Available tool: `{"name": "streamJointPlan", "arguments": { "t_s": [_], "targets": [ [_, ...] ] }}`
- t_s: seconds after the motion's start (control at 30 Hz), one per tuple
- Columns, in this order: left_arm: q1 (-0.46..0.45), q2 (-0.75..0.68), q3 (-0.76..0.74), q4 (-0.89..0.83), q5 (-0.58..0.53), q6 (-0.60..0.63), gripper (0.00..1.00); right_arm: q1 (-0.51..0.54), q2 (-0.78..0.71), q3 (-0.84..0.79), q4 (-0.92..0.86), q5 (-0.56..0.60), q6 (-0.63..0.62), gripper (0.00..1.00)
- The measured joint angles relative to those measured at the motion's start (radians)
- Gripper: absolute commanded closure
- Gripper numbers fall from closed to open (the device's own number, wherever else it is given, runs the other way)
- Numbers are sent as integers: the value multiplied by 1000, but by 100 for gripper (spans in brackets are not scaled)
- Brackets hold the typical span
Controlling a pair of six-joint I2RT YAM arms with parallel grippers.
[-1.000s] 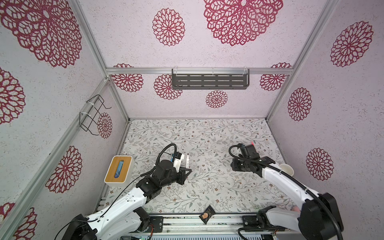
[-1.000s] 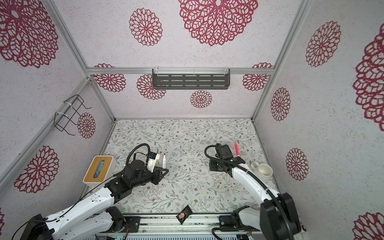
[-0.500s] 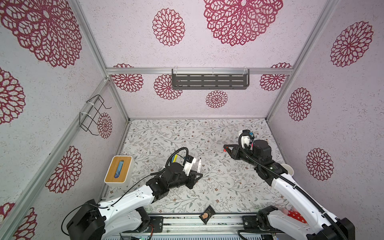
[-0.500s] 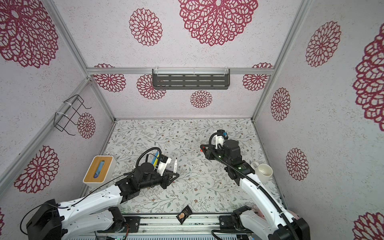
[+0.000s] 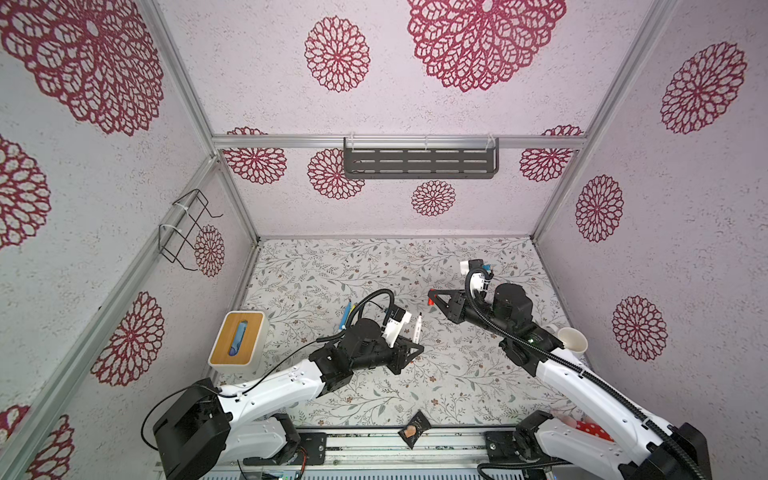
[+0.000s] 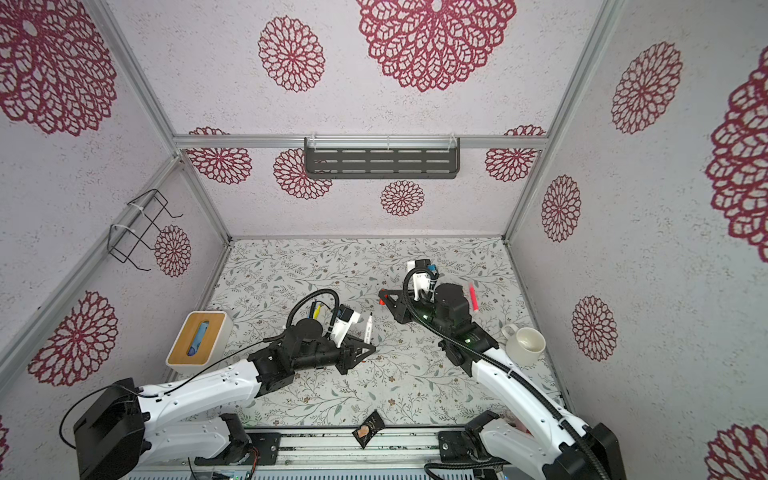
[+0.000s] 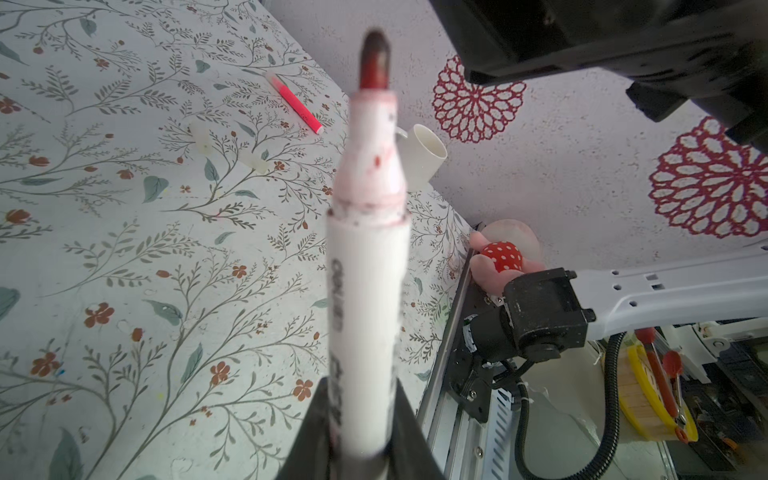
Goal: Insert the pens into the pen caps
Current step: 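Lift the red cap with the right gripper toward the white marker, then lower the red cap with the right gripper onto the white marker tip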
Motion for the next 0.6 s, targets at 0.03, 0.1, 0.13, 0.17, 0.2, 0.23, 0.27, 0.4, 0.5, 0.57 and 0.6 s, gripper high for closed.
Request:
{"name": "streamJointPlan", "arguments": {
  "t_s": [0.03, 0.1, 0.13, 0.17, 0.2, 0.23, 0.27, 0.4, 0.5, 0.57, 0.6],
  "targets": [
    [0, 2, 3, 3, 4, 0, 100, 2, 1, 0, 5, 0, 0, 96],
    [0, 8, 7, 8, 10, 0, 100, 5, 3, 0, 19, -1, 0, 96],
    [-1, 11, 7, 8, 11, 0, 100, 6, 5, 0, 24, -1, 0, 96],
    [-1, 13, 7, 8, 13, 0, 100, 8, 5, 0, 31, -2, 1, 96],
    [-2, 14, 7, 6, 13, 0, 100, 10, 6, 0, 38, -2, 1, 96],
    [-2, 14, 7, 6, 13, 0, 100, 11, 7, 0, 43, -3, 2, 96],
    [-2, 14, 7, 7, 13, 0, 100, 14, 8, 0, 50, -4, 2, 96],
    [-2, 14, 7, 7, 13, 0, 100, 21, 10, 0, 68, -10, 6, 95],
    [-2, 14, 8, 5, 13, 1, 100, 25, 15, 0, 81, -19, 8, 96],
    [-2, 14, 13, 2, 13, 3, 100, 32, 20, -1, 84, -24, 8, 96],
    [-2, 14, 16, 3, 13, 4, 100, 36, 22, -2, 85, -26, 8, 96]
  ]
}}
